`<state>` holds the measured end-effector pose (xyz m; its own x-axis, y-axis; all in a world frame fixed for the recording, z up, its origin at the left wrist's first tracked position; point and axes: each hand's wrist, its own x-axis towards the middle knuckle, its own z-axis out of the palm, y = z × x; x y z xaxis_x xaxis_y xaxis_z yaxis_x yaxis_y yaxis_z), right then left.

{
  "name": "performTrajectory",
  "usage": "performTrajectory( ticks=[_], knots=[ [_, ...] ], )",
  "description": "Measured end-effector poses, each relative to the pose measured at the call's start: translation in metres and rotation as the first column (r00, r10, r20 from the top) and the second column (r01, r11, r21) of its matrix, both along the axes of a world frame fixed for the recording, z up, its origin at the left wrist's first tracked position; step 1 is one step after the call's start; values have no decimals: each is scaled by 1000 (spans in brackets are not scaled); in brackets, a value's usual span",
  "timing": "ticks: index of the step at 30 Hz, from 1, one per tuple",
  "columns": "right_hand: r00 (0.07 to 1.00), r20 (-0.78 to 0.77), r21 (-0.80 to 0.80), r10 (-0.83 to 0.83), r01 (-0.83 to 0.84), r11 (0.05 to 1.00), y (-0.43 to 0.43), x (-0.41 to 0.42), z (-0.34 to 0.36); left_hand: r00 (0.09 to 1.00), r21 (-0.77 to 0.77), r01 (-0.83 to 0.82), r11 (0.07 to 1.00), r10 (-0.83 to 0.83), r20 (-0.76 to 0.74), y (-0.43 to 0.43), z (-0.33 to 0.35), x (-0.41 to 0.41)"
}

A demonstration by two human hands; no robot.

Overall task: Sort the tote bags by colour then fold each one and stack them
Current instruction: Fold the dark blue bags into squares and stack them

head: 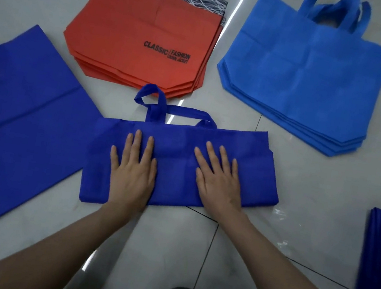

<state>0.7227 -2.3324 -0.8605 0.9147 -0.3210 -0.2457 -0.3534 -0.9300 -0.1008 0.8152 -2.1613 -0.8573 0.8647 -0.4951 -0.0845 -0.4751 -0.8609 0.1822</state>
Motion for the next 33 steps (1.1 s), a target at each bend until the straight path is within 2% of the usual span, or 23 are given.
performTrajectory(
  ticks=[2, 4, 5, 8, 12, 14, 17, 19, 22, 23, 25, 28, 30, 33],
  knots=[
    [1000, 22, -26, -13, 14, 1000, -1, -2, -5, 990, -71, 140, 988, -138, 22, -16, 6, -15],
    [998, 58, -44, -13, 16, 999, -1, -3, -5, 949, -59, 316, 947, -316, 1, -25, 3, -30],
    [998, 61, -43, -14, 16, 999, -1, -2, -6, 937, -25, 348, 937, -348, -32, -20, 0, -30],
    [997, 73, -37, -19, 22, 999, -1, -3, -9, 962, 21, 261, 965, -258, -86, 22, -10, -7],
    [996, 79, -28, -39, 41, 999, 0, -3, -9, 993, 60, 118, 991, -115, -40, 77, -3, 35],
    [996, 76, -12, -49, 50, 999, 1, -3, -7, 993, 69, 121, 990, -119, -22, 73, 3, 42],
    [994, 90, -3, -66, 67, 998, 1, 1, -2, 996, -49, 89, 995, -89, 11, 36, 13, 46],
    [981, 176, 16, -86, 85, 996, 0, 12, 4, 994, -98, 111, 989, -110, 11, 13, 12, 49],
    [911, 366, 47, -190, 186, 981, -15, 45, 18, 998, -125, 36, 991, -43, -51, -3, 2, 59],
    [905, 345, 48, -247, 246, 968, -22, 58, 24, 998, -142, 20, 990, -29, -57, -5, -1, 62],
    [915, 201, 5, -349, 355, 935, -34, 82, 33, 999, -184, 21, 983, -27, -31, -5, -1, 64],
    [931, 31, -39, -364, 365, 930, -36, 98, 41, 999, -235, 35, 971, -31, 20, -1, 0, 61],
    [935, -11, 101, -353, 353, 930, -30, 99, 44, 998, -260, 46, 964, -34, 53, 3, 3, 56],
    [899, -66, 444, -434, 416, 794, -22, 95, 49, 996, -270, 20, 963, 3, 85, 7, 7, 48]
  ],
)
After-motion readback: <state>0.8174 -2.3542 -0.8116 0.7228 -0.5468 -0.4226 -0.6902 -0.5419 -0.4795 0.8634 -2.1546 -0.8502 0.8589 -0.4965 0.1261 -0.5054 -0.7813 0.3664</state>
